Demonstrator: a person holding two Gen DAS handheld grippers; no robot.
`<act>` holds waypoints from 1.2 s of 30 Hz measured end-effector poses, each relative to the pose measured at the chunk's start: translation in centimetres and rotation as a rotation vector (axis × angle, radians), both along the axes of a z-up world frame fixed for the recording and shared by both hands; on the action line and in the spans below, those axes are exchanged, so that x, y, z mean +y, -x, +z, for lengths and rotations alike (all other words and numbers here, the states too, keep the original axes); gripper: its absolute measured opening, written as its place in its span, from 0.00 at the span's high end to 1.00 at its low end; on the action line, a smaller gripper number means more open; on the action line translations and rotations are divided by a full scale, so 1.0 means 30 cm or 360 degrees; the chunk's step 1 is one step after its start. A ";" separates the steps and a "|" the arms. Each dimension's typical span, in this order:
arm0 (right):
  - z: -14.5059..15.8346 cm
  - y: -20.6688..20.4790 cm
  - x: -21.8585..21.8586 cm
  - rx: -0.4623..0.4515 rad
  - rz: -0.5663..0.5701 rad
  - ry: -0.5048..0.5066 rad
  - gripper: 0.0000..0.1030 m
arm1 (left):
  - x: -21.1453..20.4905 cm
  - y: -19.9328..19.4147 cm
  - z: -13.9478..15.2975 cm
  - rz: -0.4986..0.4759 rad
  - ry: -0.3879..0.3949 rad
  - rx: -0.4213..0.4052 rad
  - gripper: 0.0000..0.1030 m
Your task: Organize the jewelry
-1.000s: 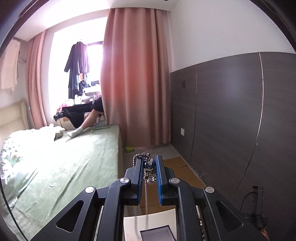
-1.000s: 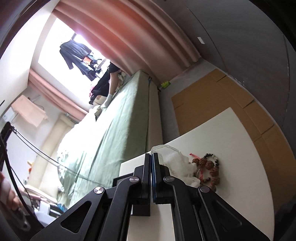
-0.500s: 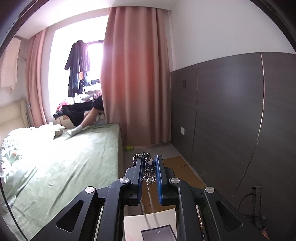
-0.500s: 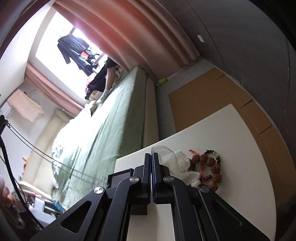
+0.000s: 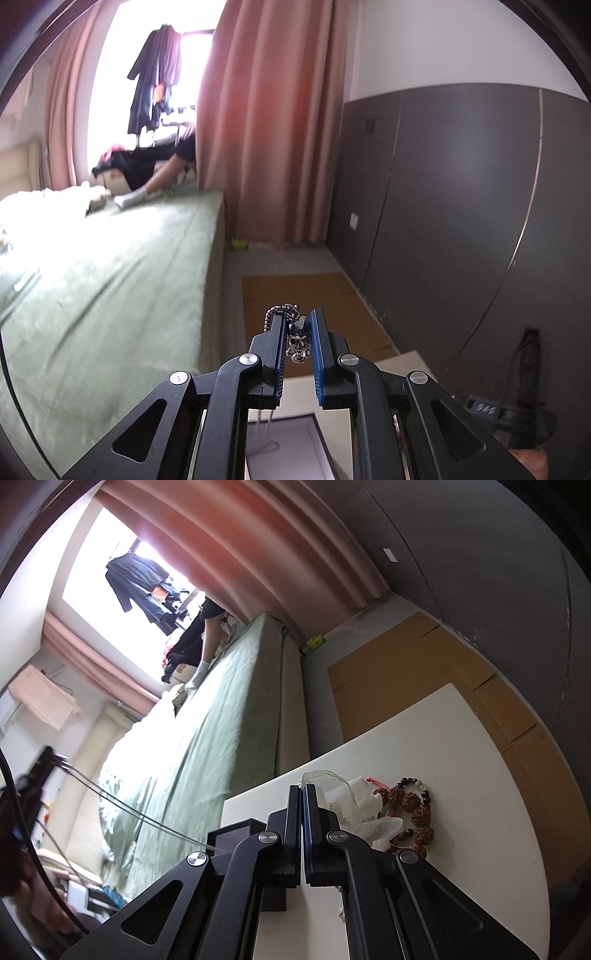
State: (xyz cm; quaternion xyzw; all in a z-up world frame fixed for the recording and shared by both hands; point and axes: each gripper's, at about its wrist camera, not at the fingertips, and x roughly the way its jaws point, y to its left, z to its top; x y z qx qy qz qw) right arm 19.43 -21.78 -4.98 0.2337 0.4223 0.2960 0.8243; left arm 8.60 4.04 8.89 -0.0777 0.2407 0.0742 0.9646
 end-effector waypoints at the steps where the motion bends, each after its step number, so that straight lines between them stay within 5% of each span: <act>1: 0.002 0.004 0.004 -0.0006 0.0006 0.0004 0.98 | 0.007 -0.001 -0.028 0.0002 0.0031 0.0013 0.88; 10: 0.017 0.028 0.047 -0.0066 0.0050 0.0001 0.98 | 0.064 -0.014 -0.229 0.0033 0.0212 0.0186 0.88; 24: 0.051 0.111 0.148 -0.0205 0.0067 -0.0089 0.98 | 0.114 -0.070 -0.369 0.0036 0.0379 0.0480 0.85; 26: 0.056 0.122 0.161 -0.0214 0.0074 -0.0108 0.98 | 0.142 -0.065 -0.370 0.0056 0.0442 0.0488 0.74; 28: 0.059 0.127 0.179 -0.0212 0.0090 -0.0122 0.98 | 0.168 -0.043 -0.358 0.0084 0.0486 0.0441 0.47; 29: 0.058 0.129 0.188 -0.0208 0.0103 -0.0134 0.98 | 0.178 -0.029 -0.344 0.0100 0.0489 0.0406 0.43; 36: 0.052 0.141 0.276 -0.0178 0.0216 -0.0240 0.98 | 0.255 0.037 -0.293 0.0192 0.0518 0.0304 0.39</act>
